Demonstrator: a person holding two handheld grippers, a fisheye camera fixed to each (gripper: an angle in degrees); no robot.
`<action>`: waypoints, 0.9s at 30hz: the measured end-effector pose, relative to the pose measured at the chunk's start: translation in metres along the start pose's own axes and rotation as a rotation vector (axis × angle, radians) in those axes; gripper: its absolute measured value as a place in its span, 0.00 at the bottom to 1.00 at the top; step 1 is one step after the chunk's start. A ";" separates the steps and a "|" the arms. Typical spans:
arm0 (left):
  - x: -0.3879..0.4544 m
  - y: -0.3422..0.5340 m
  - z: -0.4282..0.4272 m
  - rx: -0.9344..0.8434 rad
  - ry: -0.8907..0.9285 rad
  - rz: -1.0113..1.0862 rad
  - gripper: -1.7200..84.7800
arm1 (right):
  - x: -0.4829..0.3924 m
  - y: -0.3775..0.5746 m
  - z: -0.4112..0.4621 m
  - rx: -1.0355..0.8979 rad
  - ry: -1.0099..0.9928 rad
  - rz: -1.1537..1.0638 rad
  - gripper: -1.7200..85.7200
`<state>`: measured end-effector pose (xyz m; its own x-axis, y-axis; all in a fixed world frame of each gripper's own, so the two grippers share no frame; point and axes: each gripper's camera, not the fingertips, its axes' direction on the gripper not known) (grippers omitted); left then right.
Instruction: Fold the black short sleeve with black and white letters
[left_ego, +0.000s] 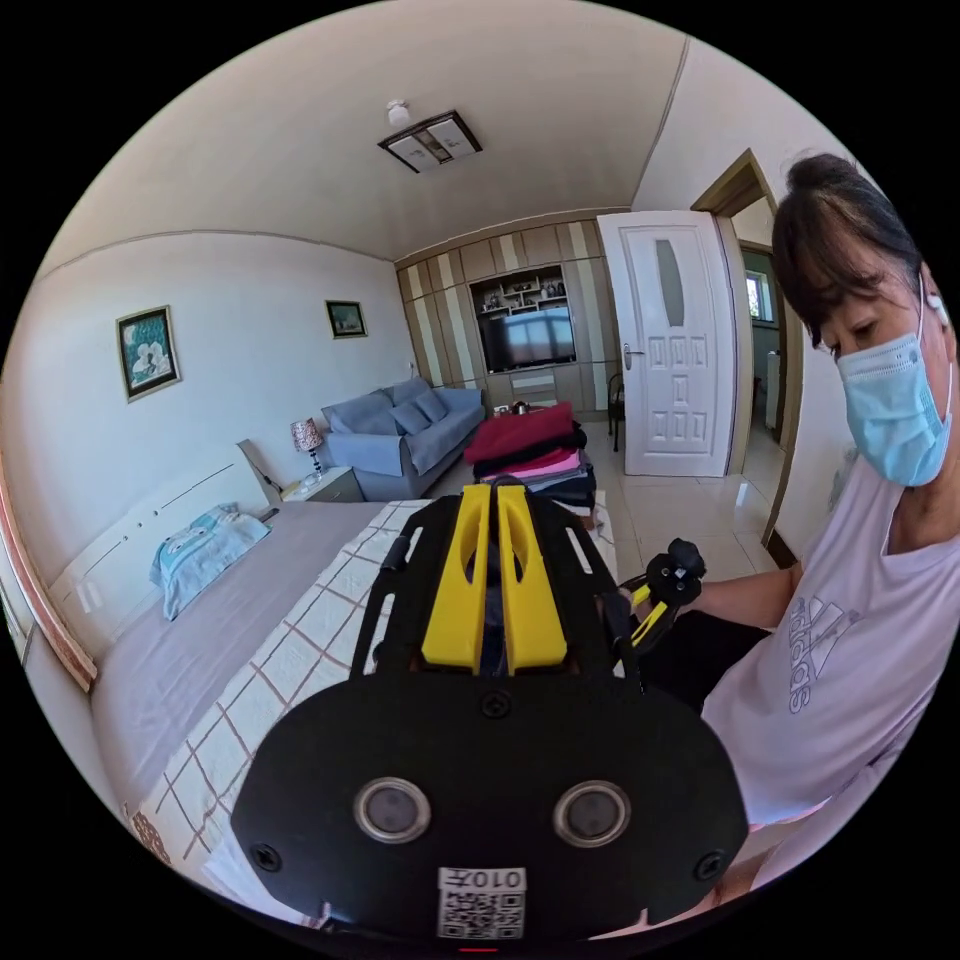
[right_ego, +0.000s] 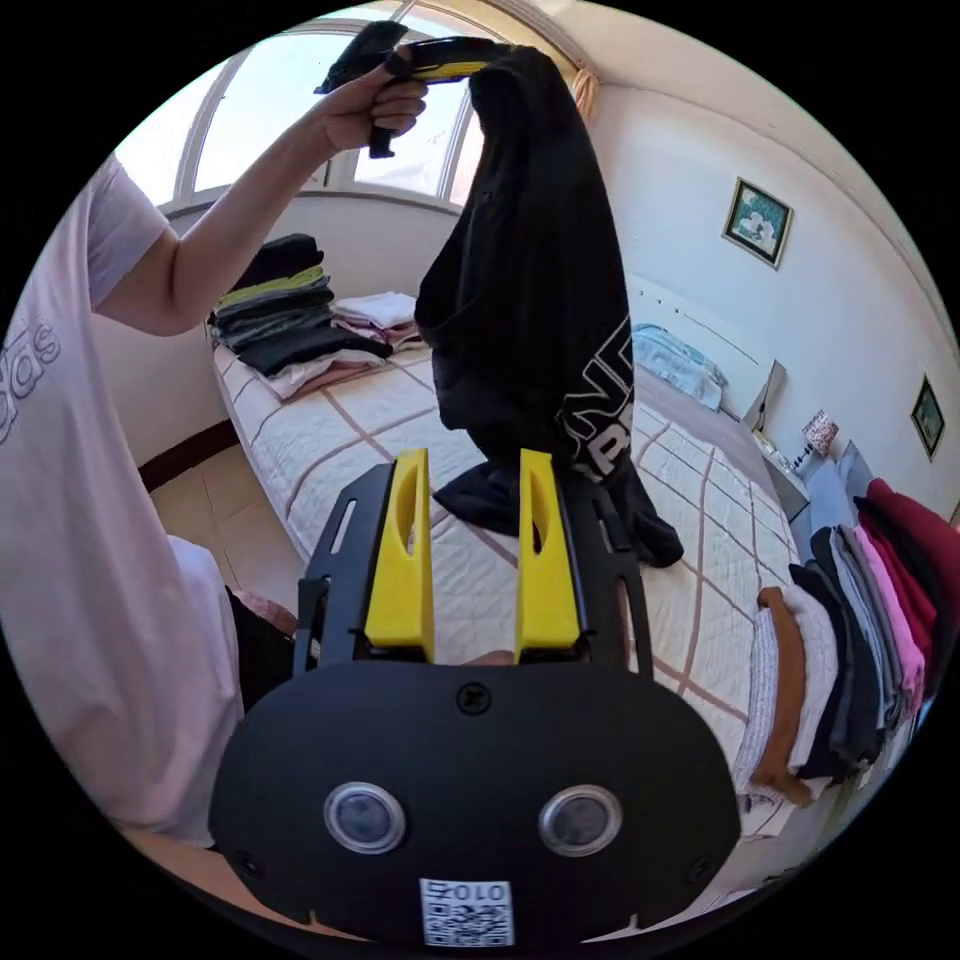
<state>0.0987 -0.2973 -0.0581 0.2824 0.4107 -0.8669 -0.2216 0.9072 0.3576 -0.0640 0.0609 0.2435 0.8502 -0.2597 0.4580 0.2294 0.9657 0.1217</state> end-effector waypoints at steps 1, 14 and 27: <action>0.011 -0.016 0.001 0.010 0.016 0.025 0.02 | -0.002 0.000 -0.007 0.023 0.007 0.001 0.16; 0.132 -0.125 0.027 -0.011 -0.173 0.177 0.02 | -0.006 0.084 -0.114 0.045 0.062 0.121 0.16; 0.190 -0.138 -0.006 0.053 -0.203 0.183 0.02 | 0.048 0.111 -0.126 0.022 0.481 0.359 0.21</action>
<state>0.1770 -0.3449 -0.2744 0.4242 0.5729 -0.7013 -0.2387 0.8178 0.5237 0.0617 0.1558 0.1684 0.9930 0.1156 0.0249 -0.1168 0.9917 0.0537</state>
